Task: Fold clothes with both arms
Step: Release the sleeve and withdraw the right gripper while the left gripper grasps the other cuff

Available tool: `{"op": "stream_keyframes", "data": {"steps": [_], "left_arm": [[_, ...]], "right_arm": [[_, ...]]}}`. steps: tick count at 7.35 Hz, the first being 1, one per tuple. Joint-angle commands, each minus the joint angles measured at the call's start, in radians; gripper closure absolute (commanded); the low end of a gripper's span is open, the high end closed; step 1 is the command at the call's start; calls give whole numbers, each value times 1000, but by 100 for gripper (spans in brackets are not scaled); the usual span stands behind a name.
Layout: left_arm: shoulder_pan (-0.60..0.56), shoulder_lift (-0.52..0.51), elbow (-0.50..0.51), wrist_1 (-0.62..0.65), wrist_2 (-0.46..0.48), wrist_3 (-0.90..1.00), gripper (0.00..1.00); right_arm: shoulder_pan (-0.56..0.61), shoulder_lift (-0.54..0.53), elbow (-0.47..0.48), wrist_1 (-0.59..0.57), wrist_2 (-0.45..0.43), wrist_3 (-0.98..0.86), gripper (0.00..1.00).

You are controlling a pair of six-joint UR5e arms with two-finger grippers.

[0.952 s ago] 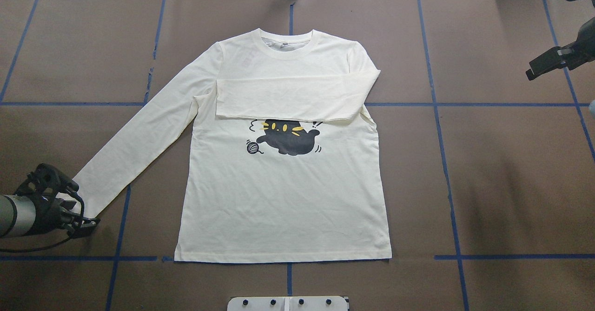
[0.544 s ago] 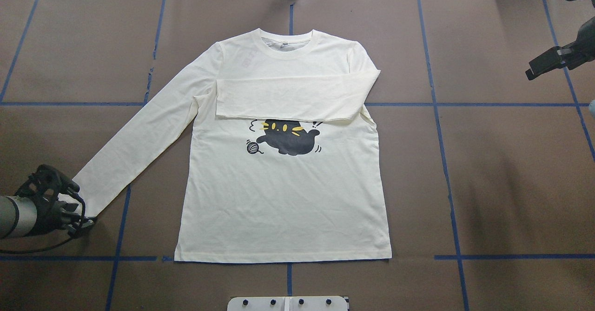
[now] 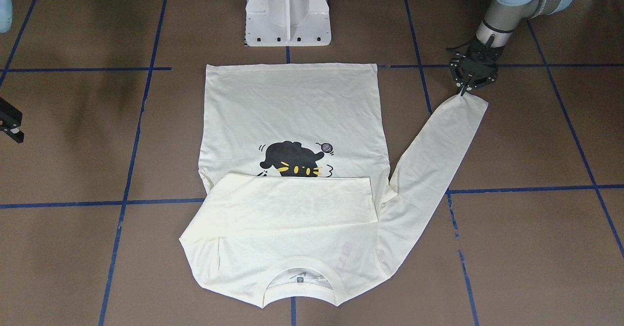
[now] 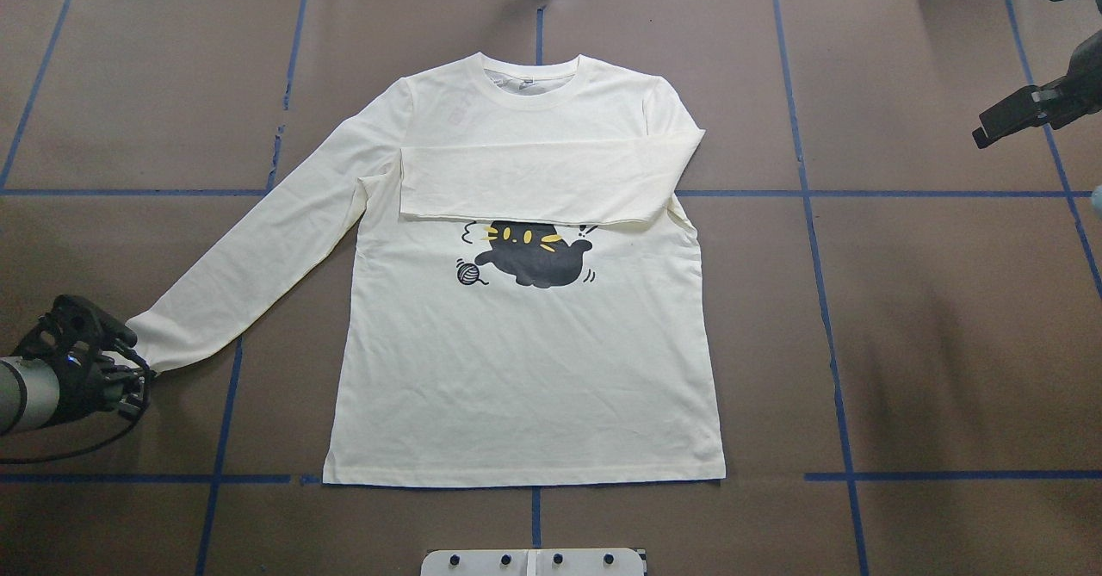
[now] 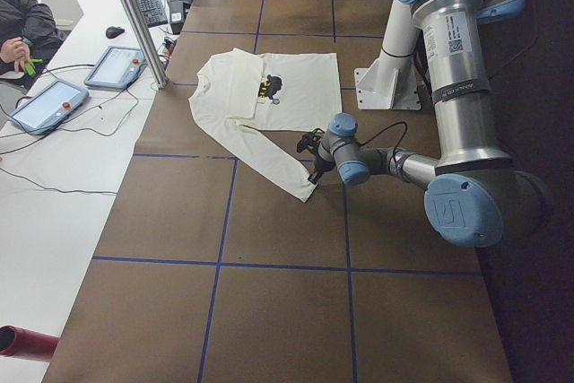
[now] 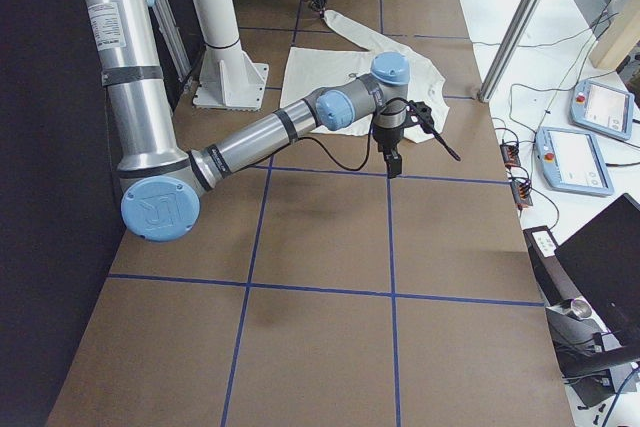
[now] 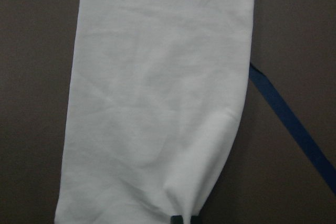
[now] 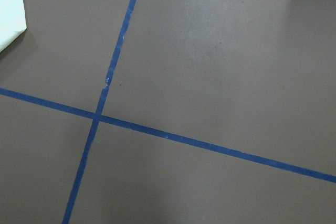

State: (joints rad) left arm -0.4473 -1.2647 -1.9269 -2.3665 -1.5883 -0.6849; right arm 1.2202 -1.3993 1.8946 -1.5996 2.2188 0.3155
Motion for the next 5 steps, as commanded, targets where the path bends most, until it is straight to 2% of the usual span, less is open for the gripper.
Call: {"op": "stream_keyframes", "data": {"steps": [1, 2, 3, 4, 5], "left_arm": [[-46, -4, -38, 10, 56, 121, 100], [-136, -22, -43, 12, 41, 178, 100], [-218, -75, -43, 41, -31, 217, 100], [-294, -193, -43, 152, -60, 250, 100], [-321, -344, -41, 320, -62, 252, 100]], "right_arm": [[2, -7, 0, 0, 2, -1, 0], [12, -12, 0, 0, 4, -10, 0], [25, -26, -3, -2, 5, -44, 0], [54, -41, -9, -3, 7, -91, 0], [82, -56, -25, -11, 10, -143, 0]]}}
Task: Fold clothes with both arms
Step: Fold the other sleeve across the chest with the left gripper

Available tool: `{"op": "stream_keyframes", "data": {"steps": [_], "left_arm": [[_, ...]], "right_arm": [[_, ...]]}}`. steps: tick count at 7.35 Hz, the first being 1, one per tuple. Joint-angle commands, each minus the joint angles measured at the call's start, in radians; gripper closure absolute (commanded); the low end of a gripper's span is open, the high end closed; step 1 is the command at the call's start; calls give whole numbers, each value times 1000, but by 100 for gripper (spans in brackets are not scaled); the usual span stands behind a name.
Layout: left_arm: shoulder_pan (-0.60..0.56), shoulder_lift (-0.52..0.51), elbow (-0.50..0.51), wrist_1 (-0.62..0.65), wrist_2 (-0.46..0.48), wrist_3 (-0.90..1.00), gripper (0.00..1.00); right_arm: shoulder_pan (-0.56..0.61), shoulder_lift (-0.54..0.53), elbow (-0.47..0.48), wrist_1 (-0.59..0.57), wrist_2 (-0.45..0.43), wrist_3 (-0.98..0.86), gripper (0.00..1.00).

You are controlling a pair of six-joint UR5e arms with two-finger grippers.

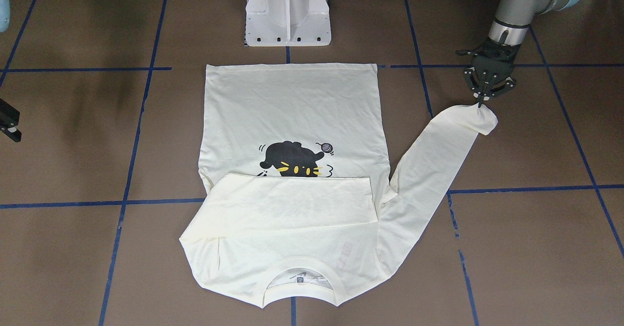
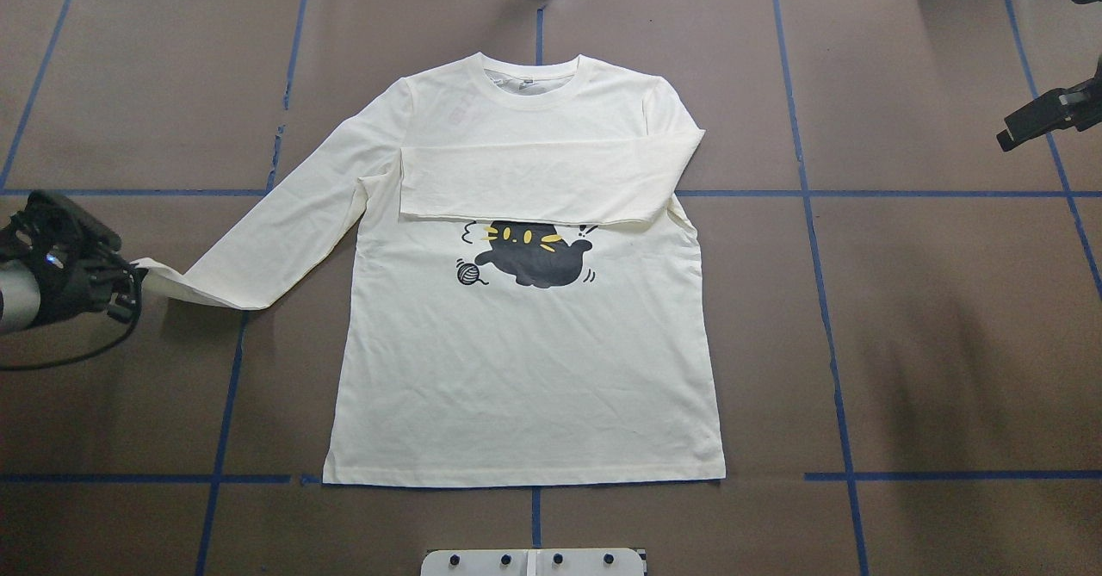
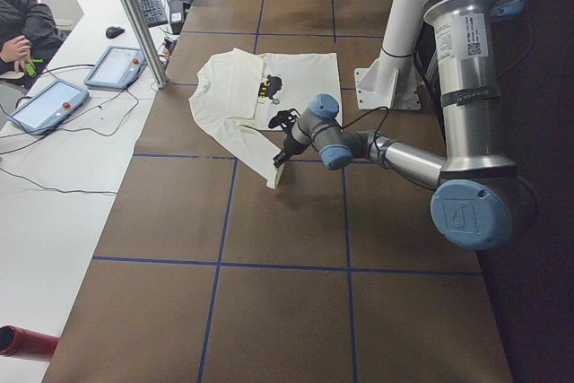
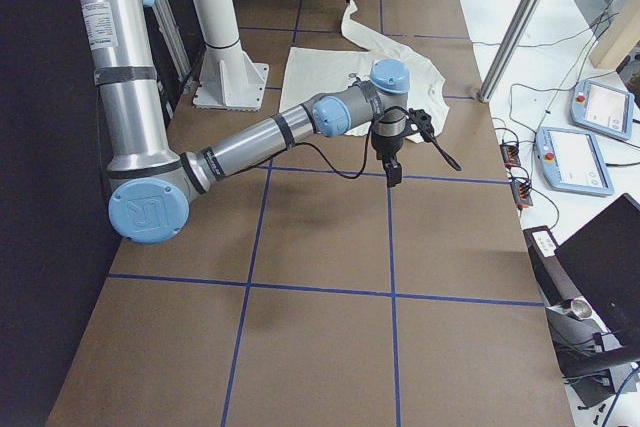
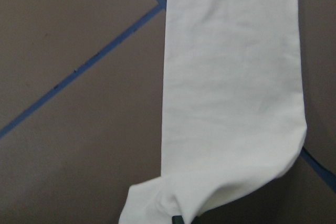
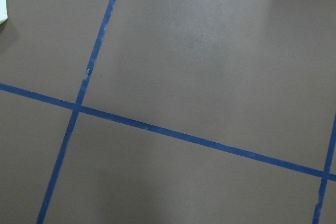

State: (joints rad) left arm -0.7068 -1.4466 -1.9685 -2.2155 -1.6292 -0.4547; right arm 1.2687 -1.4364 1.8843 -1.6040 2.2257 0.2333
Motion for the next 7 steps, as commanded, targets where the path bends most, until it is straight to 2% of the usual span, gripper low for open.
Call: {"op": "stream_keyframes", "data": {"steps": [1, 2, 3, 4, 5, 6, 7], "left_arm": [[-92, -384, 11, 400, -21, 22, 100], [-102, -557, 22, 577, -18, 19, 100], [-102, -658, 51, 630, -15, -4, 100], [-99, -773, 138, 634, -14, -81, 100], [-96, -922, 274, 634, -9, -169, 100], [-89, -1017, 362, 632, 68, -223, 100], [0, -1088, 450, 626, 197, -260, 100]], "right_arm": [[75, -18, -31, -55, 17, -153, 0], [110, -16, -31, -97, 26, -208, 0], [123, -19, -31, -102, 26, -213, 0], [124, -19, -31, -103, 25, -213, 0], [127, -21, -31, -103, 25, -213, 0], [127, -22, -31, -102, 25, -213, 0], [127, -22, -31, -102, 25, -212, 0]]}}
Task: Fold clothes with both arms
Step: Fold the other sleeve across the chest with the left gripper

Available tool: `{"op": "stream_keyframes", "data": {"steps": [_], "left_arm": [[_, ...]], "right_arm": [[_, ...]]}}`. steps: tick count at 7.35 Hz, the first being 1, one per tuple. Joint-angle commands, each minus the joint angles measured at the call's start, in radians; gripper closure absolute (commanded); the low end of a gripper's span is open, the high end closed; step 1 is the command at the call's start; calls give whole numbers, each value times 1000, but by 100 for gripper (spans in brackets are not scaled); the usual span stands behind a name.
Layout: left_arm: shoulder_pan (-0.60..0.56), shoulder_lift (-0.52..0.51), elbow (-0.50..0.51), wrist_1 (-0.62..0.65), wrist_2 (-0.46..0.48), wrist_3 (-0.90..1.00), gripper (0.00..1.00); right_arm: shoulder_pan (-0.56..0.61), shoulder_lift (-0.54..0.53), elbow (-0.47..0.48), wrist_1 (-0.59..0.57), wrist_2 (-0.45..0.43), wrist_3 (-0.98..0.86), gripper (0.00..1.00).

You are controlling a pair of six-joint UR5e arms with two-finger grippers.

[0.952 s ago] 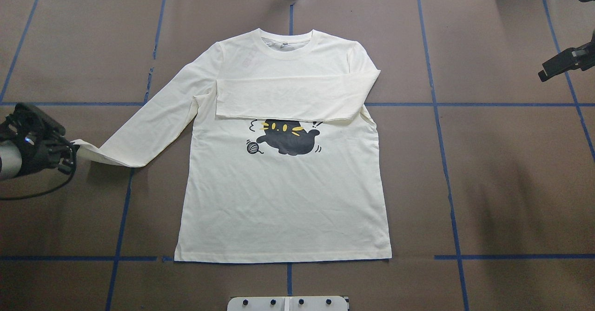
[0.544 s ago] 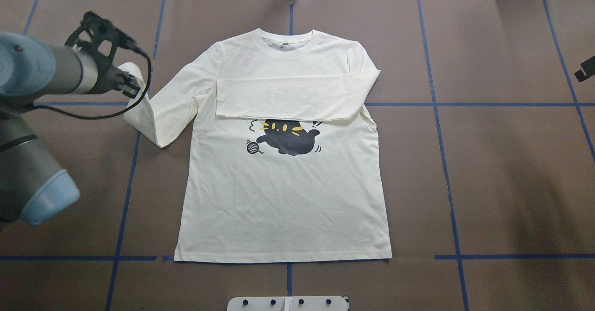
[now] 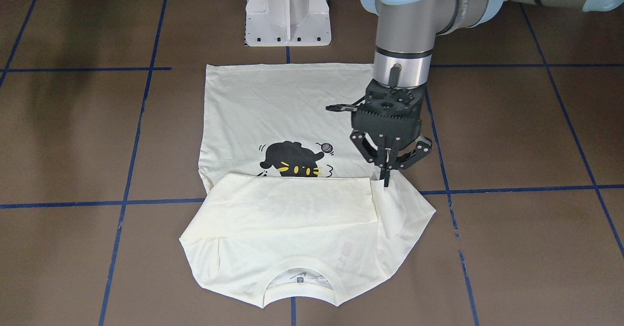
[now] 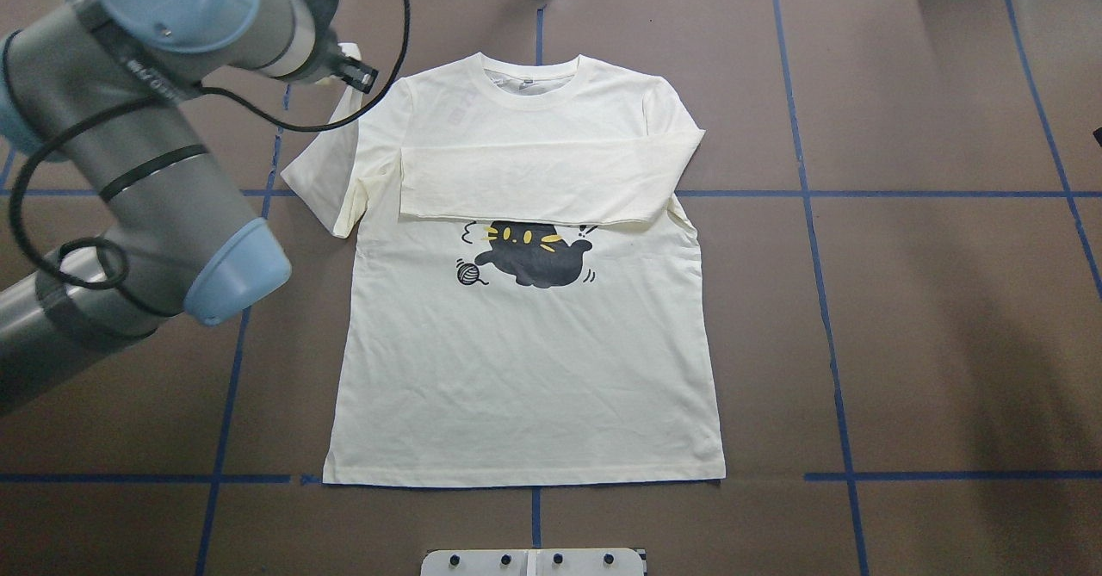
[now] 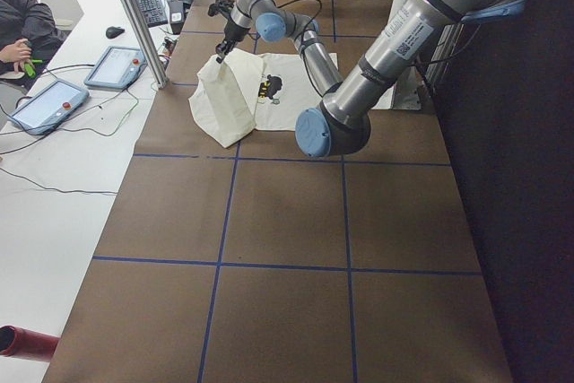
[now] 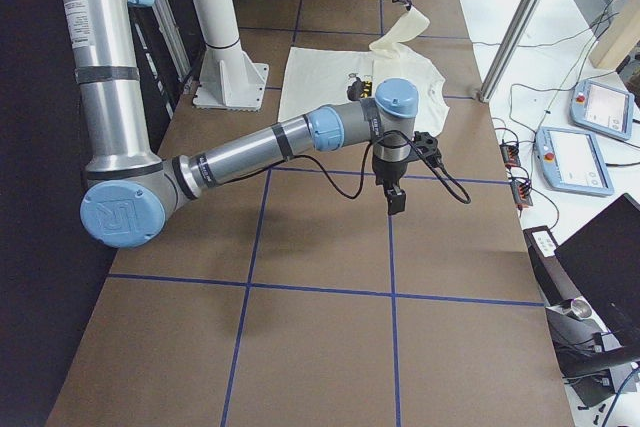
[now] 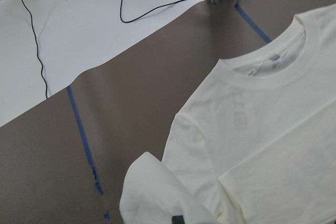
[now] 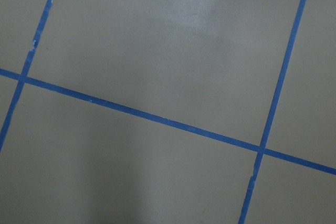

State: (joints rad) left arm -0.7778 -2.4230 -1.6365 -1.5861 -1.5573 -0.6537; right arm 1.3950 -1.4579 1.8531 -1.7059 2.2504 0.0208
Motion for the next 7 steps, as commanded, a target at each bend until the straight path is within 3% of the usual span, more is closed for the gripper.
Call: {"op": "stream_keyframes", "data": {"steps": [1, 3, 5, 7], "left_arm": [[113, -169, 191, -15, 184, -88, 100], [243, -180, 286, -156, 341, -99, 100], [314, -197, 403, -308, 358, -86, 100], [334, -249, 481, -362, 355, -96, 100]], "right_arm": [[1, -1, 0, -1, 0, 1, 0], [1, 1, 0, -3, -2, 2, 0], [1, -2, 0, -1, -2, 2, 0], [1, -9, 1, 2, -2, 7, 0]]}}
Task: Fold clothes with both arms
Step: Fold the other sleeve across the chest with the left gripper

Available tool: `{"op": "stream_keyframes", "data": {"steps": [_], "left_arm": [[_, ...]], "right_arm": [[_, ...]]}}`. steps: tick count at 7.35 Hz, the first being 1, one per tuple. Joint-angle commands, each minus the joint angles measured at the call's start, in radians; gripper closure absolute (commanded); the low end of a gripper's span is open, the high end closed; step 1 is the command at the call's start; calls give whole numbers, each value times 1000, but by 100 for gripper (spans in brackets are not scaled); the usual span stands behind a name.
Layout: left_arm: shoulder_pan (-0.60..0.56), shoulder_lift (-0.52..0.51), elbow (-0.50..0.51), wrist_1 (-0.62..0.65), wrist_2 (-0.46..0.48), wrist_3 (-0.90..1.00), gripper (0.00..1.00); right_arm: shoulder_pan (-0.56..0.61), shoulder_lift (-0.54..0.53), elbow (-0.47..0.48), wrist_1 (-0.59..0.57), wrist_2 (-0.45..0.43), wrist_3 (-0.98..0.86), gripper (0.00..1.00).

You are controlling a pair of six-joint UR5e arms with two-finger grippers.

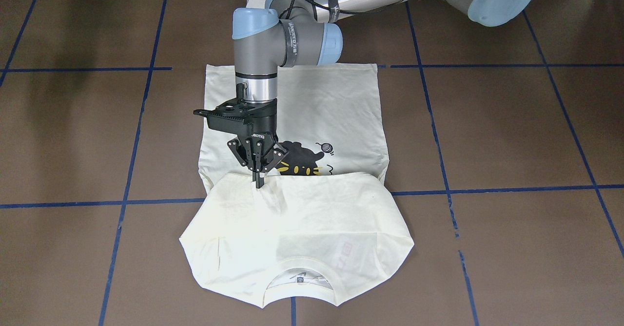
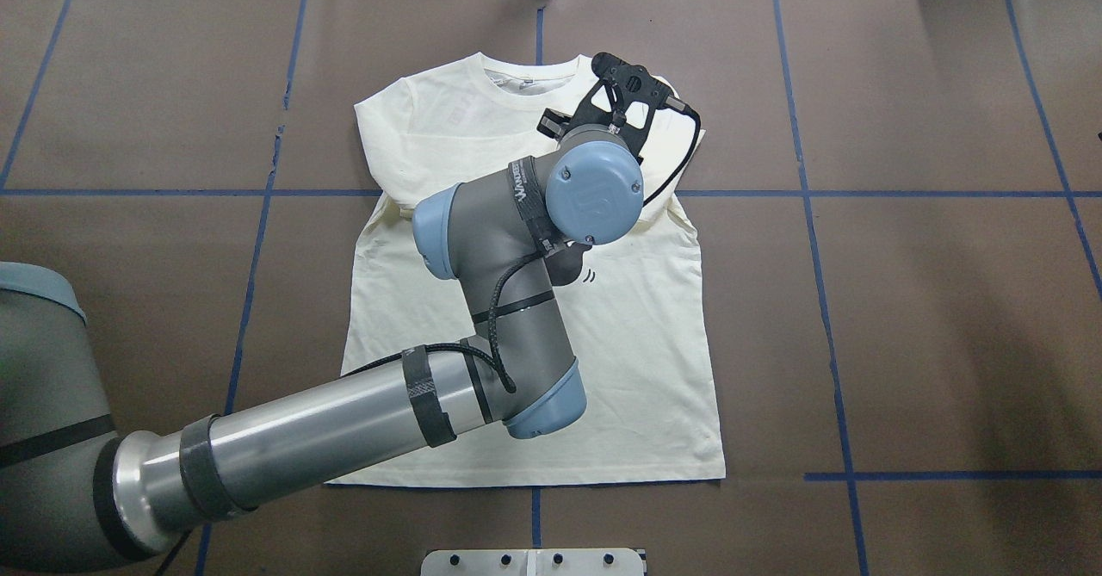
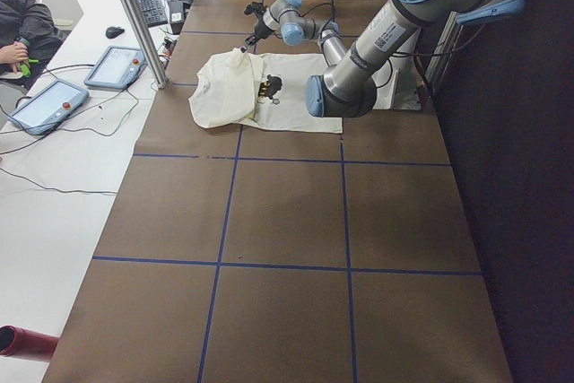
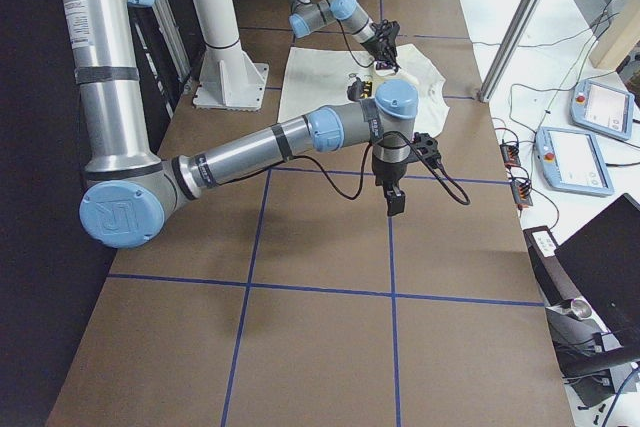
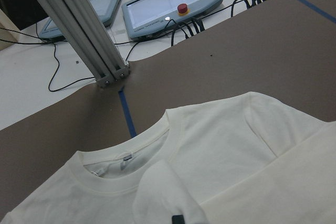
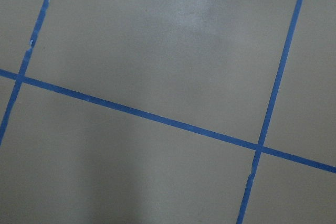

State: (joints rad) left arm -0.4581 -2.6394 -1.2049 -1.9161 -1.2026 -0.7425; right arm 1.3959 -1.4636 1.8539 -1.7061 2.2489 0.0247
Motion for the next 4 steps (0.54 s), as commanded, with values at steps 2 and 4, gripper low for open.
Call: {"op": "stream_keyframes", "data": {"steps": [2, 4], "left_arm": [[25, -48, 53, -93, -11, -14, 73], [27, -16, 51, -242, -46, -175, 0]], "right_arm": [[0, -3, 2, 2, 1, 6, 0], [0, -3, -1, 9, 0, 12, 0]]}}
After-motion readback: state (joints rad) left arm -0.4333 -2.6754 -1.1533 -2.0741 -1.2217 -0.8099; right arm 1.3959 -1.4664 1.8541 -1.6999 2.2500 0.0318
